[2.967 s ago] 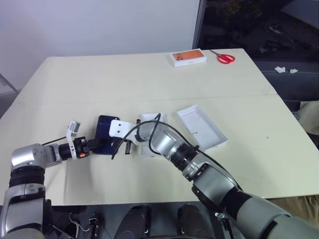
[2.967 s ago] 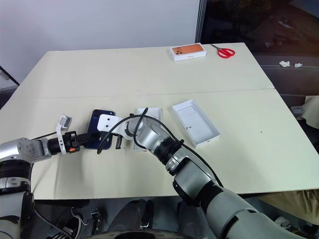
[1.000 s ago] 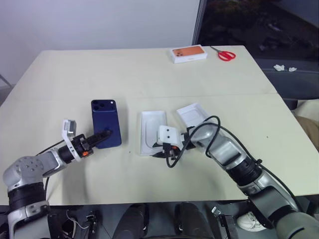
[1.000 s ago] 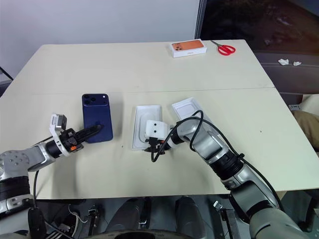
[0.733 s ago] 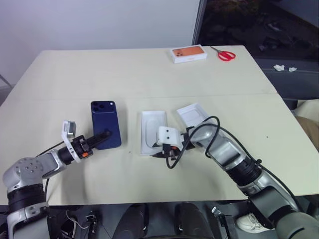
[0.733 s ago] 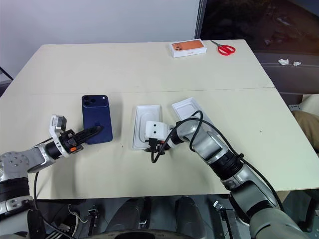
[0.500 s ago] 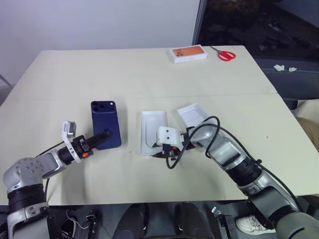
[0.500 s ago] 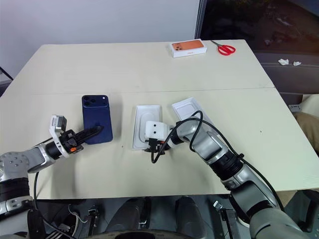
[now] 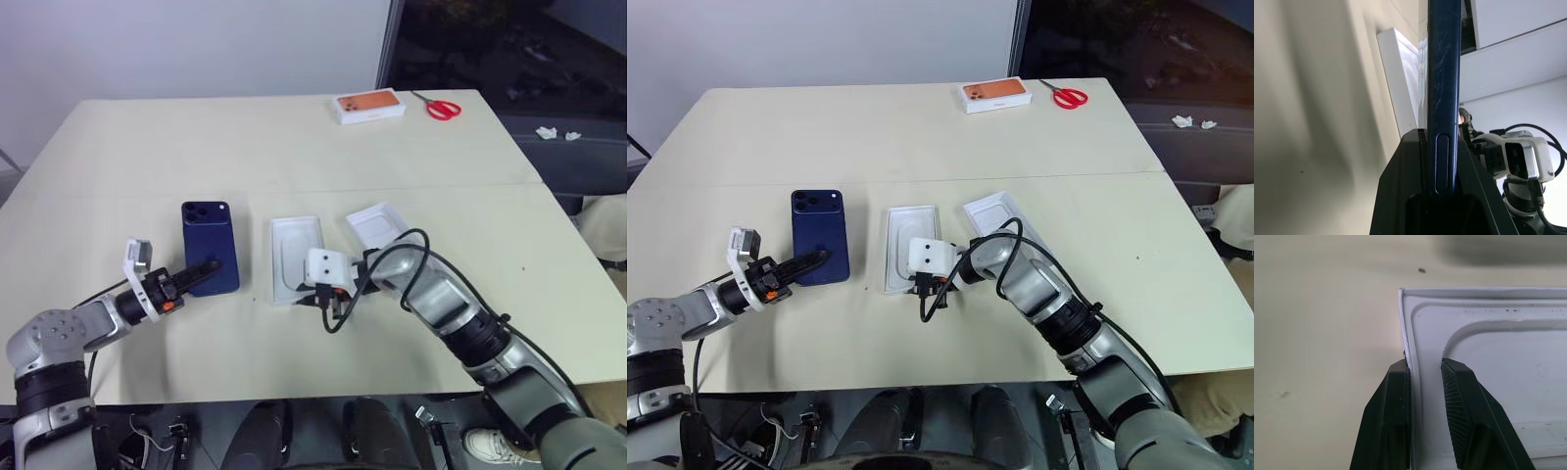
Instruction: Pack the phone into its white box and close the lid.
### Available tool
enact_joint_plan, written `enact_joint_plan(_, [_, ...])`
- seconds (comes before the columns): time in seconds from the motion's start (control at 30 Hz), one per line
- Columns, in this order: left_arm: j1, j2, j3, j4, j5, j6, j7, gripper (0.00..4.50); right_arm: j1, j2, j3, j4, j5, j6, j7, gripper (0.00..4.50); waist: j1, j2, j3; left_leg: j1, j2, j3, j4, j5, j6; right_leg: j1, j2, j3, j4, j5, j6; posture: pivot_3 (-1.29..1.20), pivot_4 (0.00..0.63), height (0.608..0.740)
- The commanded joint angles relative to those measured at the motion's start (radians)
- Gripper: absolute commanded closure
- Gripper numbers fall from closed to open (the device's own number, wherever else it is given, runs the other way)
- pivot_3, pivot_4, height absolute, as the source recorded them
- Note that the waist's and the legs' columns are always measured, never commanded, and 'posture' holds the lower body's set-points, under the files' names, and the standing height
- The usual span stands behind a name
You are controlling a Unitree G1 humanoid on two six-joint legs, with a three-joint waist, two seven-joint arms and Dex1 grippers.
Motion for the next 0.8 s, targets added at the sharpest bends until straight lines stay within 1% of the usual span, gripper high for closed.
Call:
enact_joint_plan(0.03, [-0.015,0.018,0.029,-0.007,-0.042,-0.006,-0.012,4.5,-0.017,0.078,0.035,0.03,-0.005,0.001,-0.034,3.53,-0.003,0.0,0.0,0.0,0.001,0.0,0.0,0.0,0.0,0.0,0.001,0.0,0.0,0.0,0.0,0.0,0.15,0.74])
enact_joint_plan(0.23, [-0.036,0.032,0.05,-0.001,-0.059,0.013,0.003,4.5,-0.071,0.202,0.051,0.156,-0.044,-0.015,-0.105,3.53,-0.021,0.0,0.0,0.0,0.001,0.0,-0.001,0.002,-0.003,-0.001,0.002,0.0,0.001,0.0,0.0,0.0,0.15,0.74])
enact_joint_plan(0.4, [-0.041,0.047,0.062,0.011,-0.069,0.018,0.014,4.5,-0.067,0.245,0.043,0.174,-0.032,0.022,-0.113,3.53,-0.024,0.0,0.0,0.0,0.001,-0.001,-0.002,0.002,-0.003,-0.002,0.002,0.0,0.001,0.0,0.0,0.0,0.15,0.74])
enact_joint_plan(0.43, [-0.041,0.048,0.063,0.011,-0.071,0.018,0.017,4.5,-0.069,0.251,0.039,0.177,-0.033,0.027,-0.119,3.26,-0.023,0.0,0.0,0.0,0.001,-0.001,-0.002,0.002,-0.003,-0.002,0.002,0.0,0.002,0.0,0.0,0.0,0.15,0.74])
enact_joint_plan(0.5, [-0.041,0.047,0.066,0.011,-0.078,0.022,0.022,4.5,-0.072,0.252,0.04,0.182,-0.041,0.016,-0.121,2.58,-0.022,0.0,0.0,0.0,0.001,-0.001,-0.002,0.002,-0.003,-0.002,0.002,0.0,0.002,0.0,0.0,0.0,0.15,0.74])
enact_joint_plan(0.63, [-0.034,0.038,0.058,0.0,-0.082,0.021,0.03,4.5,-0.079,0.232,0.038,0.161,-0.039,0.027,-0.097,0.6,-0.019,0.0,0.0,0.0,0.001,-0.001,-0.001,0.002,-0.003,-0.002,0.002,0.0,0.002,0.0,0.0,0.0,0.15,0.74])
enact_joint_plan(0.8, [-0.031,0.028,0.053,-0.007,-0.088,0.026,0.038,4.5,-0.083,0.192,-0.006,0.047,0.042,0.117,-0.03,0.6,-0.016,-0.001,0.0,0.0,0.0,-0.001,-0.001,0.001,-0.002,-0.002,0.001,0.0,0.001,0.0,0.0,0.0,0.15,0.74])
